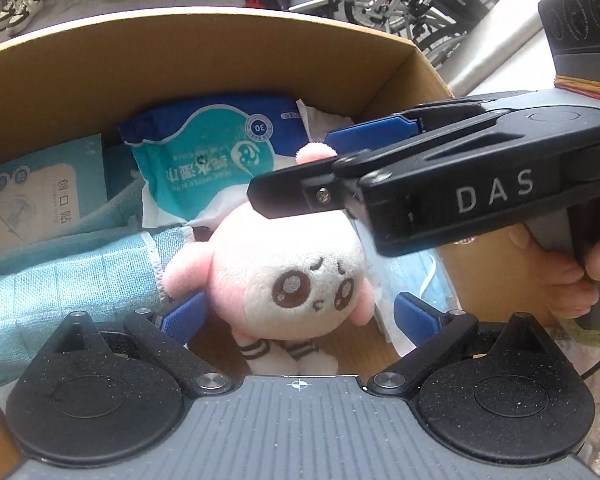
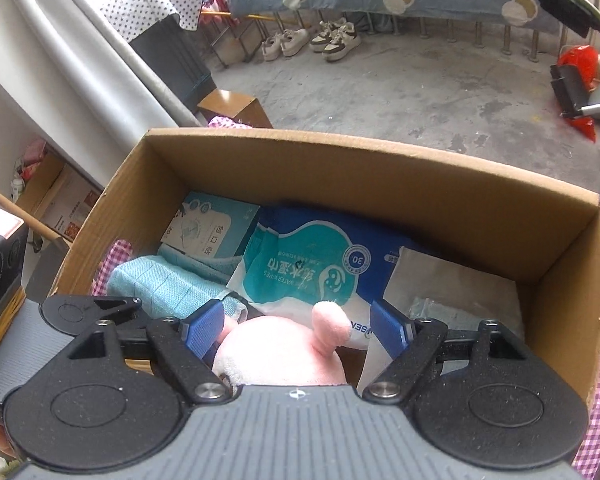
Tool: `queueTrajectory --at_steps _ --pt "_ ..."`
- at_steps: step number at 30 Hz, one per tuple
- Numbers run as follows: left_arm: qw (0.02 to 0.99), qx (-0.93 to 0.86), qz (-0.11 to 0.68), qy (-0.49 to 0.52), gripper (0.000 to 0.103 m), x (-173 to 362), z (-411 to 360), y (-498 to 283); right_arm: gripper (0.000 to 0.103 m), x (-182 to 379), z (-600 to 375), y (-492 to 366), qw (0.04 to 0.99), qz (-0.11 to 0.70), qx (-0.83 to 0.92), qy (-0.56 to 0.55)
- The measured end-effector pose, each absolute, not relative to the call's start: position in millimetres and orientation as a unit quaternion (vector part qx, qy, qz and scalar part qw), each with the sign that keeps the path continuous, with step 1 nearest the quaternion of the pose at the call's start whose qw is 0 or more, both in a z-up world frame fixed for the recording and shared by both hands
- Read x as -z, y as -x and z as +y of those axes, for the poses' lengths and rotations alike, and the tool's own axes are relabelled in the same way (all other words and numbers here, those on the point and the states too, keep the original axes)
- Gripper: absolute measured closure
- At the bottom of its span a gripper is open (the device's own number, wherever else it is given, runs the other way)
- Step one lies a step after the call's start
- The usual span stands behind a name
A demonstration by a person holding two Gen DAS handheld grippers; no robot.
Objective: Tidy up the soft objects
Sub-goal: 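Carry the plush toy into the cardboard box and open the right gripper, then withdraw the right gripper up from the box and move behind it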
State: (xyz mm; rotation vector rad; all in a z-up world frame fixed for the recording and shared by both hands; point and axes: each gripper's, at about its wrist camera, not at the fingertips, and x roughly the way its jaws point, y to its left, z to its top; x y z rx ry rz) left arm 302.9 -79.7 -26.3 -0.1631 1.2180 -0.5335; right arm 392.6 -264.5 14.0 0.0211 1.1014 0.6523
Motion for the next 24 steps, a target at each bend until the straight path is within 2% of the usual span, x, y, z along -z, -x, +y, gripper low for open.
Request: queueTrajectory --at_steps 9,15,19,21,24 --pt "0.796 0.242 0.549 0.078 0.003 6.6 -63.6 -284.1 0.020 -39.1 -305.9 -372.0 0.820 0.494 -0.271 -0.097" --pt "0.829 0.240 0.501 0.066 0.003 -29.2 -41.5 -247.2 0.022 -28.4 -296.9 -362.9 0.819 0.512 -0.248 -0.072" --pt "0.854 0.232 0.460 0.074 0.003 -50.7 -27.9 -221.6 0.038 -9.3 -285.3 -376.0 0.812 0.533 -0.226 -0.078" --pt "0.860 0.232 0.446 0.082 0.003 -55.2 -19.4 -208.4 0.040 -0.6 -281.1 -381.9 0.811 0.540 -0.209 -0.084" --pt "0.868 0.233 0.430 0.090 0.003 -58.7 -11.7 -197.4 0.051 8.5 -279.2 -388.6 0.807 0.546 -0.199 -0.102"
